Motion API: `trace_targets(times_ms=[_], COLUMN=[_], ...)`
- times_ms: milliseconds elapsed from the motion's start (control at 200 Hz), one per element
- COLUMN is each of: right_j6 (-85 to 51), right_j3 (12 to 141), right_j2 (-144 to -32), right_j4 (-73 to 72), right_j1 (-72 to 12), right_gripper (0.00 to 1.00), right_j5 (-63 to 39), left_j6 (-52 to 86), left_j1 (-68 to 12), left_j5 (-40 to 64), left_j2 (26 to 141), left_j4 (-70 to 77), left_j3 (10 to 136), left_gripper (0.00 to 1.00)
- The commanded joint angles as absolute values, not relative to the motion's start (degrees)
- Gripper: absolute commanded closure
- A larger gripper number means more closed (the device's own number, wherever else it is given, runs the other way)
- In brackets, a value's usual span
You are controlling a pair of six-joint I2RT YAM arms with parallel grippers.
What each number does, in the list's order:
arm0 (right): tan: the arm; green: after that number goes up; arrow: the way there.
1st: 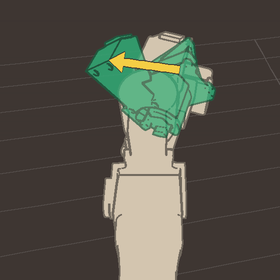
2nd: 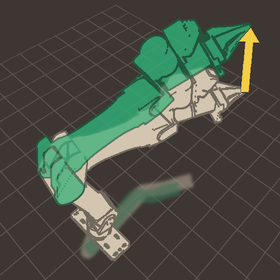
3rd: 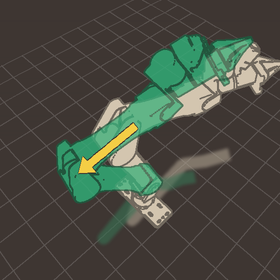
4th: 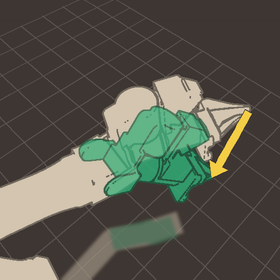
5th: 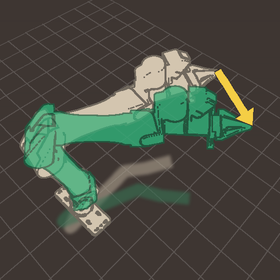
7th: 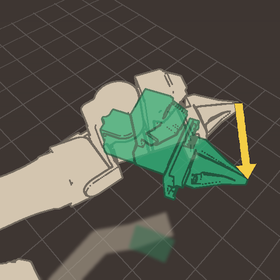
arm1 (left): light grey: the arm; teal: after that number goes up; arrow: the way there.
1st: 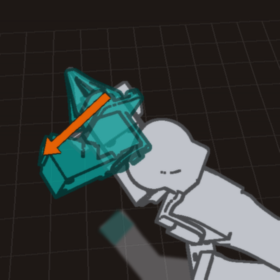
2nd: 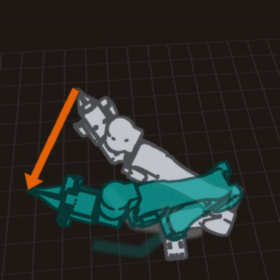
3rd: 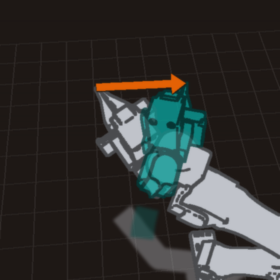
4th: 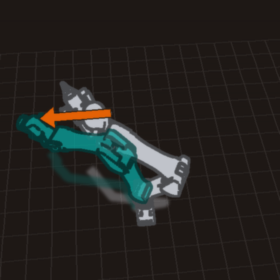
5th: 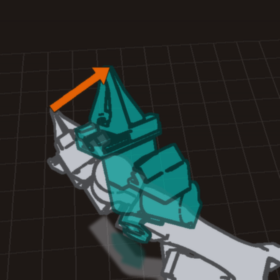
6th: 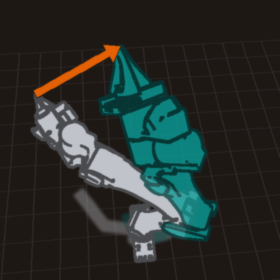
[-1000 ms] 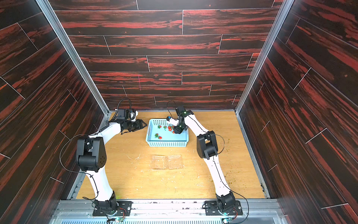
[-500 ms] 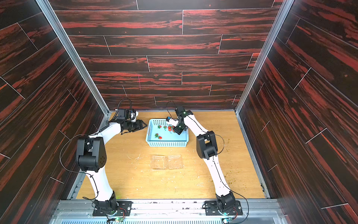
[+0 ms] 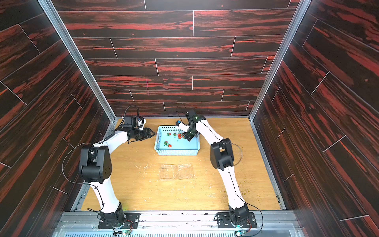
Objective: Pack strawberries into containers
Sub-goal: Pick up the strawberry from the basket, then place the strawberry in the packing box, then pick up the strawberry from the basket.
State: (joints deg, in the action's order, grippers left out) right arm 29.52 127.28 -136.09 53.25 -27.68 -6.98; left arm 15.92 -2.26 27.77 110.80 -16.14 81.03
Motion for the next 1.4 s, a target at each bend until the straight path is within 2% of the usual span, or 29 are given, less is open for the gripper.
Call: trace_targets(times_ms=[0,165,321,626,917,1002,1238,1393], right_j6=[27.23,21.78,14.74,8.53,7.2,7.09,7.03,6.39], right_j3=[119.73,103.51,90.42,79.83,81.24,81.09,83.03,86.27], right_j2=[-124.48,-110.32,-103.96,-105.05,-112.59,-112.94,-109.42,-106.31], right_j4=[49.43,43.86,40.47,36.19,34.58,34.27,36.55,36.78], right_j1=[-30.65,-36.02,-44.01,-48.94,-49.46,-49.59,-49.48,-47.23], right_gripper=[1.0,1.0,1.0,1.0,1.0,0.94,0.61,0.57], right_j5=[-8.58,-10.87,-15.68,-18.4,-14.22,-13.16,-11.22,-13.09], left_j6=[16.32,17.84,18.45,18.94,18.38,17.72,17.43,17.14], left_j1=[-2.43,-2.49,-2.49,-2.72,-3.25,-3.43,-4.17,-4.57], left_j5=[27.16,28.09,28.48,28.75,28.26,27.99,28.73,28.99], left_j2=[106.61,106.78,107.14,106.27,105.58,105.55,106.76,107.29], left_j4=[-14.78,-12.72,-11.94,-11.27,-12.46,-13.18,-13.73,-13.85], left_j3=[79.69,78.84,78.68,78.13,78.33,78.55,79.58,79.54], left_gripper=[0.41,0.41,0.42,0.42,0.42,0.42,0.42,0.41])
